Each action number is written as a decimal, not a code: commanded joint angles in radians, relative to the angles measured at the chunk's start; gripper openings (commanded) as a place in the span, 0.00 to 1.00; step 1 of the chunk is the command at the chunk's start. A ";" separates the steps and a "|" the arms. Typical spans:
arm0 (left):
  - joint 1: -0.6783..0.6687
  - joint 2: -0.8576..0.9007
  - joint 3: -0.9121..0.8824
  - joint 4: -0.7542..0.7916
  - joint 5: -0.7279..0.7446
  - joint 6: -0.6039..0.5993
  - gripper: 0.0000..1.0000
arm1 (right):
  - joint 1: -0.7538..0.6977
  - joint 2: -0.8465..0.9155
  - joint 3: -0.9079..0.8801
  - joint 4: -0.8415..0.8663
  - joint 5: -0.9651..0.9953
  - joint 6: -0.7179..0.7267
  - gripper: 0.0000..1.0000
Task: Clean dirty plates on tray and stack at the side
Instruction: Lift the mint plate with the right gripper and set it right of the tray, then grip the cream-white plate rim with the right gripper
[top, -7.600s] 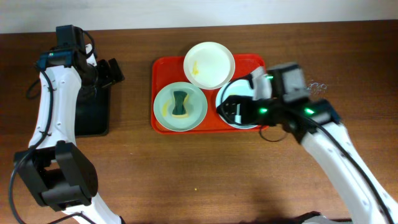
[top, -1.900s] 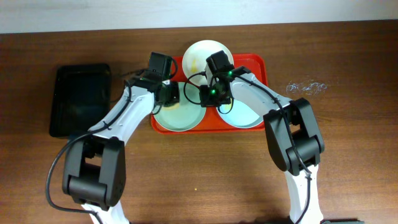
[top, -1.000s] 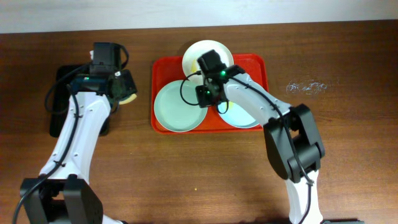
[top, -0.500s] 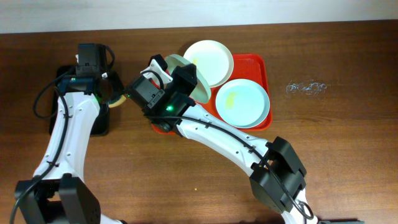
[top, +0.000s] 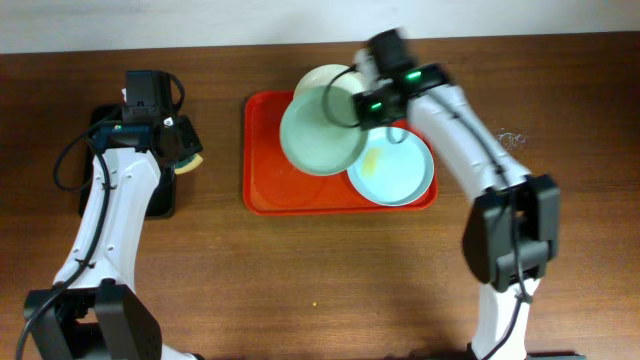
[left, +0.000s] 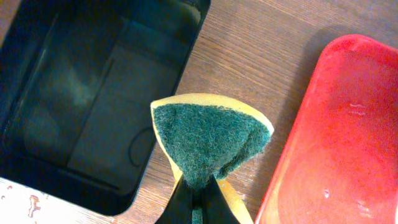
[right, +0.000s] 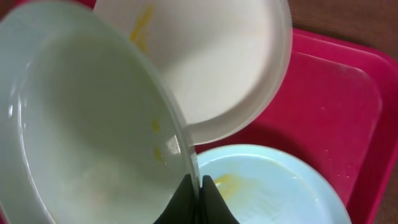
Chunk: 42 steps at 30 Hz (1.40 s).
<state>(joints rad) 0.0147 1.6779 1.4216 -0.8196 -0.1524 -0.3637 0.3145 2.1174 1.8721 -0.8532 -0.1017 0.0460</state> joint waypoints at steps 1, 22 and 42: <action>0.004 -0.008 0.019 0.002 0.008 -0.010 0.00 | -0.229 -0.031 0.011 -0.034 -0.438 0.025 0.04; 0.003 -0.008 0.019 0.007 0.034 -0.010 0.00 | -0.759 -0.055 -0.163 0.098 -0.148 0.072 0.54; 0.003 -0.008 0.019 0.006 0.034 -0.010 0.00 | -0.053 0.250 0.024 0.396 0.143 0.225 0.57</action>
<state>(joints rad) 0.0147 1.6779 1.4216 -0.8158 -0.1223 -0.3637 0.2581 2.3489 1.8935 -0.4553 0.0158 0.2607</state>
